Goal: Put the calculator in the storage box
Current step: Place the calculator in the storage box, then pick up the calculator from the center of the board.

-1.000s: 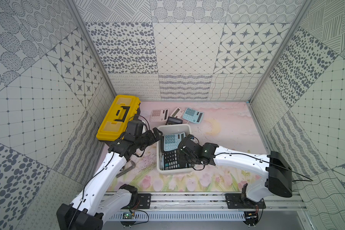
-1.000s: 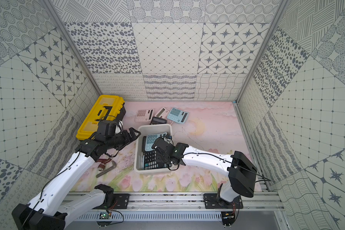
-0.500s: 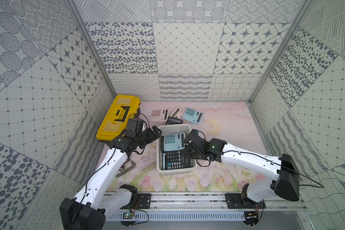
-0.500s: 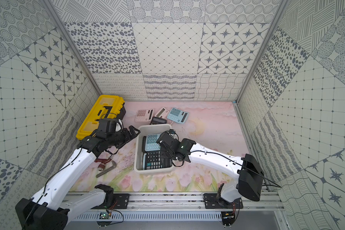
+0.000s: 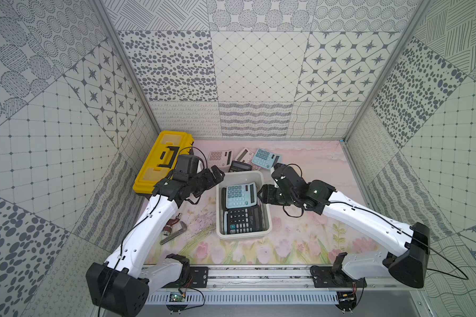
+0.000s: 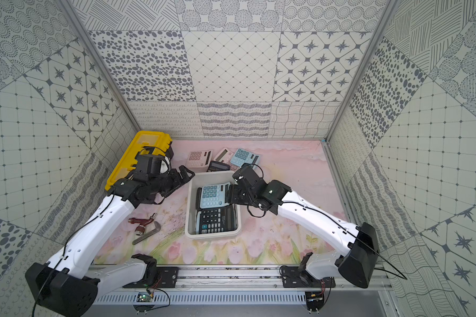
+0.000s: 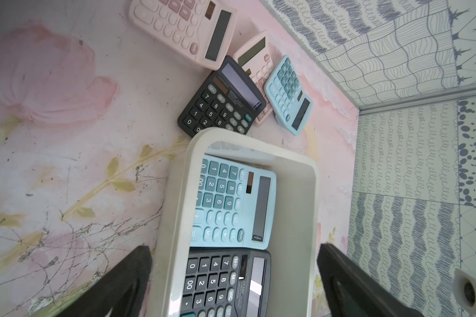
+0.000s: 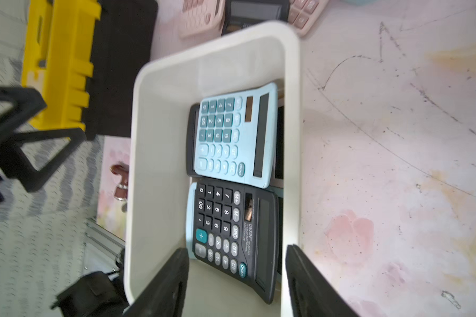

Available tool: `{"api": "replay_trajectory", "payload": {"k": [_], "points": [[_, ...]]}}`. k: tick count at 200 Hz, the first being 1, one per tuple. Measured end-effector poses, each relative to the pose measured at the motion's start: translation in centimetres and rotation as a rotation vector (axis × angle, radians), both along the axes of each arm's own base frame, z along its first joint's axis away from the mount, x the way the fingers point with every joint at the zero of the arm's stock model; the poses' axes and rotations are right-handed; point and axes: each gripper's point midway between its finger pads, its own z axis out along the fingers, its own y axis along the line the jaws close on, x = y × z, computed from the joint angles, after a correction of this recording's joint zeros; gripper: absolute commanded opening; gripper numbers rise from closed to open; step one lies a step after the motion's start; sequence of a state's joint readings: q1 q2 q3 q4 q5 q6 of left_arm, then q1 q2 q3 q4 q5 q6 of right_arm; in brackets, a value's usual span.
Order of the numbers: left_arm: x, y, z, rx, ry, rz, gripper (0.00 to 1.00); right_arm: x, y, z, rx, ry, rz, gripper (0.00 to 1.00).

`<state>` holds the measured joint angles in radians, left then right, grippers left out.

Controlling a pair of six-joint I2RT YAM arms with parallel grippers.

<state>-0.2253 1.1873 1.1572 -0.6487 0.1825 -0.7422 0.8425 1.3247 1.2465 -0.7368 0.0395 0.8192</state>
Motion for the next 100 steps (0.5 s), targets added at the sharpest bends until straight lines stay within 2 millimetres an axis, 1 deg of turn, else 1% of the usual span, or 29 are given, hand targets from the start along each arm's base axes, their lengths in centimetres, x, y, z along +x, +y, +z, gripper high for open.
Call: {"api": "replay_trajectory", "payload": {"k": [22,48,76,90,100], "points": [[2.0,-0.8,1.0,-0.004,-0.007,-0.023,1.00,2.0,-2.7,1.9,0.039,-0.045,-0.044,0.76],[6.1,-2.3,2.2,-0.018,-0.008,-0.066,1.00,5.0,-5.6,3.0,0.087,-0.082,-0.096,0.77],[11.1,-4.3,3.0,-0.046,-0.010,-0.121,1.00,8.5,-8.3,3.2,0.124,-0.108,-0.145,0.77],[13.3,-5.2,2.7,-0.057,-0.003,-0.144,1.00,10.1,-9.0,2.6,0.143,-0.104,-0.157,0.75],[14.9,-5.9,2.4,-0.067,0.004,-0.162,1.00,11.2,-9.4,1.9,0.152,-0.091,-0.165,0.74]]}}
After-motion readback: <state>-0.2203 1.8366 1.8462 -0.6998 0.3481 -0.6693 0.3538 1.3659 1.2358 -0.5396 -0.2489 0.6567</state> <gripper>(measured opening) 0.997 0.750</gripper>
